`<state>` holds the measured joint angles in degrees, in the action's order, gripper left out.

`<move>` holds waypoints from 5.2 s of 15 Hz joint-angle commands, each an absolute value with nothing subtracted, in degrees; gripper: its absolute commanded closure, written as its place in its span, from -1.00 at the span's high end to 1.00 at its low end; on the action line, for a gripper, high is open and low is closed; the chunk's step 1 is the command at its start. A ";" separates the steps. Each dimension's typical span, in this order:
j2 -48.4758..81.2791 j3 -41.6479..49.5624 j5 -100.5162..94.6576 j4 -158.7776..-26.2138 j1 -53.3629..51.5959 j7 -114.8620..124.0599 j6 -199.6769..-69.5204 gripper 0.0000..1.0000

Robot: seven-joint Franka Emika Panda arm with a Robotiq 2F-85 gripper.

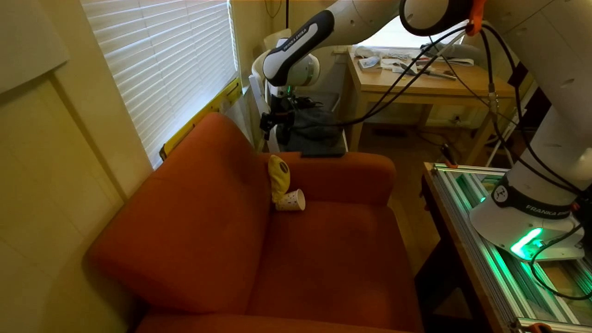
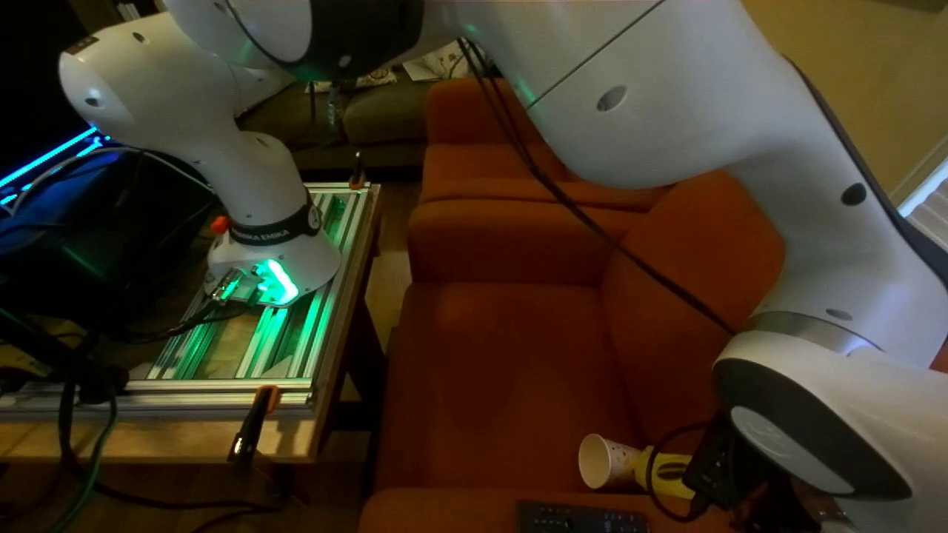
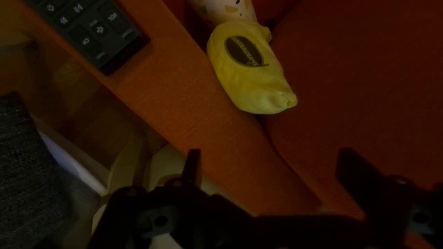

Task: Place the case on the chair's right arm

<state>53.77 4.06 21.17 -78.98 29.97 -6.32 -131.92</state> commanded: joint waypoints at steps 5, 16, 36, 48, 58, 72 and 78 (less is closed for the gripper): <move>56.76 4.59 17.81 -75.79 25.92 -5.20 -127.29 1.00; 63.89 10.77 5.82 -70.13 19.10 0.40 -128.41 0.45; 56.52 10.91 4.63 -75.35 19.19 -4.00 -131.13 -0.92; 50.75 13.28 4.02 -77.89 20.83 -2.33 -132.24 -0.92; 54.14 13.27 3.90 -77.02 21.44 -1.82 -131.61 -0.91; 54.74 14.05 3.45 -77.64 21.17 -0.70 -130.80 0.77; 51.71 15.77 0.74 -80.12 19.03 1.30 -126.85 1.00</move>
<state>54.80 15.03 3.61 -77.02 20.36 -0.79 -129.76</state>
